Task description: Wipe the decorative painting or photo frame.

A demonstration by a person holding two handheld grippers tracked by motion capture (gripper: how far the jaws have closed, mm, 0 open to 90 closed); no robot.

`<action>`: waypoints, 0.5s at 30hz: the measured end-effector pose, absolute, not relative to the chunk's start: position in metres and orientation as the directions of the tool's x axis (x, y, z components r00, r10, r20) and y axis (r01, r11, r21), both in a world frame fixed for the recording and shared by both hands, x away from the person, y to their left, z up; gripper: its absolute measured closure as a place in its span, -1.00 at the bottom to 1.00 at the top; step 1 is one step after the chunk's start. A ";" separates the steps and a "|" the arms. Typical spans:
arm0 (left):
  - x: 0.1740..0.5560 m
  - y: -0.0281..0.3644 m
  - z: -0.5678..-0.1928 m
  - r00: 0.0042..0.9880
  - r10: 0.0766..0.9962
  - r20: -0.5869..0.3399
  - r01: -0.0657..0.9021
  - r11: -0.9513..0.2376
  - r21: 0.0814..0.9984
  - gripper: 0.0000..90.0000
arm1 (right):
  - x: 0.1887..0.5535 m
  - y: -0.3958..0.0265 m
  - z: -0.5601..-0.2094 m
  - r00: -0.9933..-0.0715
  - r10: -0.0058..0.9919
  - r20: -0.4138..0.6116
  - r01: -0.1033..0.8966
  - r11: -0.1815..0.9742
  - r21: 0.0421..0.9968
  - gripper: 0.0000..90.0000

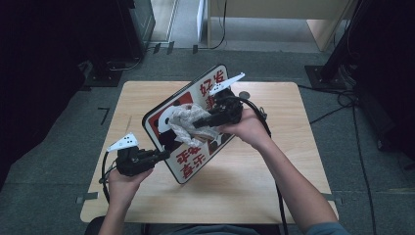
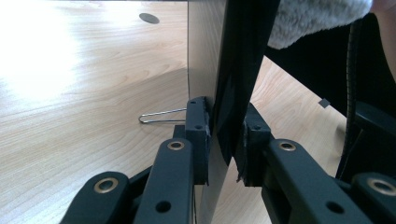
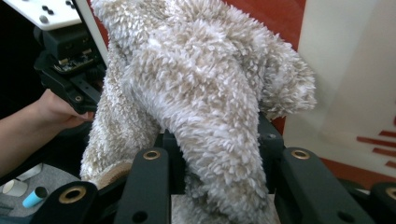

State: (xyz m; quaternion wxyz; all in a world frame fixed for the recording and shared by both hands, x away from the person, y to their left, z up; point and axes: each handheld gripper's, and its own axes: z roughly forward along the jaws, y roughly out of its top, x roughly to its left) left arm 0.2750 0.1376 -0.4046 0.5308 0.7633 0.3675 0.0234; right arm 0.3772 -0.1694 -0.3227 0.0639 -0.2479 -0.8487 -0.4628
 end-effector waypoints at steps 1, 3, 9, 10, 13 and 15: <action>0.275 0.138 -0.405 0.729 0.586 -0.355 0.536 -0.166 0.828 0.73 | 0.377 -0.170 -0.325 -0.870 0.360 0.338 0.479 0.449 0.754 0.48; 0.275 0.138 -0.405 0.729 0.585 -0.355 0.536 -0.166 0.827 0.73 | 0.376 -0.170 -0.329 -0.868 0.359 0.344 0.484 0.447 0.753 0.48; 0.275 0.138 -0.405 0.730 0.583 -0.357 0.536 -0.164 0.828 0.73 | 0.374 -0.172 -0.341 -0.862 0.358 0.358 0.495 0.448 0.745 0.48; 0.275 0.138 -0.405 0.730 0.583 -0.357 0.536 -0.164 0.828 0.73 | 0.374 -0.173 -0.343 -0.862 0.358 0.359 0.496 0.447 0.744 0.48; 0.275 0.138 -0.405 0.730 0.582 -0.357 0.535 -0.164 0.828 0.72 | 0.373 -0.174 -0.350 -0.860 0.354 0.367 0.500 0.446 0.743 0.48; 0.275 0.138 -0.405 0.730 0.583 -0.357 0.536 -0.163 0.829 0.72 | 0.372 -0.175 -0.354 -0.862 0.351 0.367 0.498 0.445 0.744 0.48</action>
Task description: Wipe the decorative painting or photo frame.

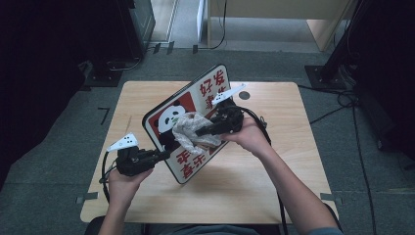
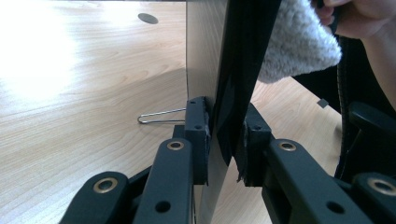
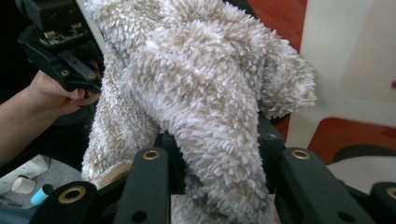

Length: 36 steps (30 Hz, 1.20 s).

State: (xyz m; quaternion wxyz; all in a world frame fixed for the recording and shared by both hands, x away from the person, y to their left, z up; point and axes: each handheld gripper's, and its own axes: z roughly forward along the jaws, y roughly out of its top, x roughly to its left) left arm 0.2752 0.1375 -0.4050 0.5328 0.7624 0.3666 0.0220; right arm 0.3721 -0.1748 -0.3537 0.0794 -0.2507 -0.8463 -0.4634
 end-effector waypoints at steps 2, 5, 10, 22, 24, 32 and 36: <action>0.275 0.138 -0.405 0.731 0.582 -0.356 0.535 -0.164 0.829 0.72 | 0.371 -0.175 -0.357 -0.857 0.355 0.373 0.506 0.445 0.739 0.48; 0.275 0.137 -0.405 0.730 0.582 -0.357 0.535 -0.163 0.829 0.72 | 0.370 -0.176 -0.363 -0.859 0.354 0.370 0.504 0.450 0.737 0.48; 0.275 0.137 -0.405 0.731 0.581 -0.357 0.535 -0.164 0.829 0.72 | 0.368 -0.178 -0.372 -0.852 0.358 0.383 0.517 0.451 0.728 0.47; 0.275 0.137 -0.405 0.732 0.579 -0.360 0.536 -0.163 0.828 0.72 | 0.364 -0.182 -0.394 -0.851 0.358 0.383 0.517 0.455 0.725 0.46; 0.275 0.137 -0.405 0.732 0.578 -0.361 0.536 -0.162 0.828 0.72 | 0.363 -0.183 -0.398 -0.849 0.358 0.390 0.522 0.449 0.725 0.46; 0.275 0.137 -0.405 0.733 0.578 -0.360 0.536 -0.164 0.828 0.72 | 0.358 -0.188 -0.422 -0.831 0.358 0.425 0.550 0.426 0.718 0.46; 0.276 0.137 -0.405 0.729 0.583 -0.358 0.537 -0.162 0.828 0.72 | 0.357 -0.190 -0.429 -0.829 0.362 0.427 0.555 0.436 0.708 0.45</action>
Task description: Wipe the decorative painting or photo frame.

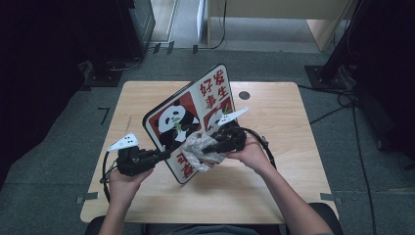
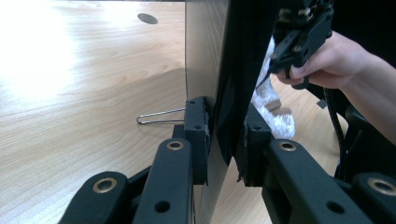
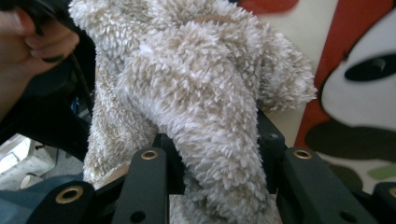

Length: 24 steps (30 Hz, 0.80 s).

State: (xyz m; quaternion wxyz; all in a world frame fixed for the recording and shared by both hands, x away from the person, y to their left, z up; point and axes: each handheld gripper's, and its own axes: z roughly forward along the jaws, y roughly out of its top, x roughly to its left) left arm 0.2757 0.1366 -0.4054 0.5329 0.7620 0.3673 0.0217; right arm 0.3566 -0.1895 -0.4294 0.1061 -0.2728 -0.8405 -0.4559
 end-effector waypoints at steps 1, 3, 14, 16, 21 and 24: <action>0.276 0.137 -0.405 0.729 0.583 -0.359 0.536 -0.161 0.828 0.72 | 0.357 -0.189 -0.431 -0.829 0.363 0.426 0.555 0.438 0.707 0.45; 0.276 0.137 -0.405 0.730 0.583 -0.357 0.536 -0.163 0.828 0.72 | 0.356 -0.190 -0.434 -0.829 0.365 0.424 0.555 0.441 0.705 0.45; 0.276 0.137 -0.405 0.733 0.578 -0.359 0.536 -0.165 0.828 0.72 | 0.348 -0.194 -0.459 -0.813 0.385 0.438 0.578 0.440 0.687 0.45; 0.277 0.137 -0.405 0.733 0.576 -0.361 0.537 -0.167 0.827 0.72 | 0.347 -0.194 -0.464 -0.805 0.387 0.449 0.589 0.443 0.676 0.45; 0.278 0.137 -0.405 0.736 0.573 -0.360 0.537 -0.172 0.826 0.71 | 0.345 -0.195 -0.475 -0.794 0.396 0.461 0.605 0.448 0.658 0.45; 0.279 0.138 -0.405 0.741 0.565 -0.364 0.539 -0.176 0.824 0.71 | 0.343 -0.195 -0.483 -0.795 0.396 0.460 0.605 0.456 0.653 0.45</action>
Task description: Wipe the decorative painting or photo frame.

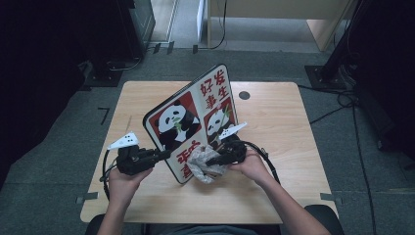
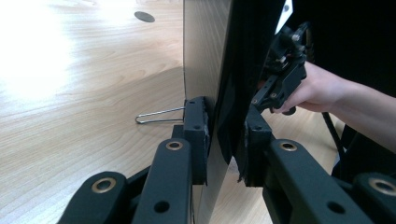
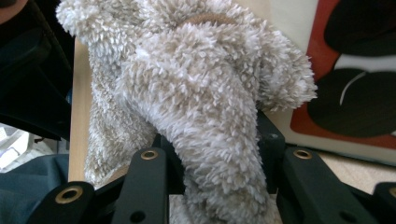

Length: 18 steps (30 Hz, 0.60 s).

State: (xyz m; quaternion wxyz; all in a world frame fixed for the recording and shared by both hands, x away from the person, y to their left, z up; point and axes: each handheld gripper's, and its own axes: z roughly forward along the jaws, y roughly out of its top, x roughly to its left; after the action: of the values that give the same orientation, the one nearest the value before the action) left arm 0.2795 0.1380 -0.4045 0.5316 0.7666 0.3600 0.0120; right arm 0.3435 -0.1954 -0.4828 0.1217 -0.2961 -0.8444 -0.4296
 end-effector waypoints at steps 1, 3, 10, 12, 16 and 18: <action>0.280 0.138 -0.405 0.741 0.566 -0.361 0.537 -0.177 0.825 0.71 | 0.344 -0.196 -0.485 -0.793 0.395 0.464 0.608 0.456 0.651 0.45; 0.281 0.138 -0.404 0.740 0.567 -0.362 0.538 -0.177 0.824 0.71 | 0.344 -0.197 -0.489 -0.784 0.404 0.471 0.620 0.463 0.634 0.45; 0.280 0.138 -0.404 0.739 0.569 -0.360 0.538 -0.178 0.824 0.71 | 0.346 -0.200 -0.488 -0.766 0.394 0.507 0.642 0.471 0.605 0.48; 0.280 0.138 -0.404 0.738 0.569 -0.363 0.540 -0.174 0.824 0.70 | 0.346 -0.202 -0.484 -0.766 0.389 0.512 0.643 0.472 0.603 0.48; 0.279 0.140 -0.403 0.734 0.563 -0.380 0.543 -0.148 0.827 0.59 | 0.346 -0.206 -0.472 -0.766 0.387 0.513 0.643 0.461 0.612 0.49; 0.279 0.143 -0.402 0.730 0.566 -0.383 0.544 -0.142 0.827 0.58 | 0.346 -0.209 -0.465 -0.761 0.387 0.521 0.649 0.442 0.619 0.49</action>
State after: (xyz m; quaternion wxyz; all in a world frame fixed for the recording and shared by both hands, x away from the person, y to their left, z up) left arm 0.2786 0.1432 -0.4020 0.5424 0.7555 0.3672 0.0102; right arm 0.3464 -0.2085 -0.4650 0.1529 -0.3102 -0.8352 -0.4275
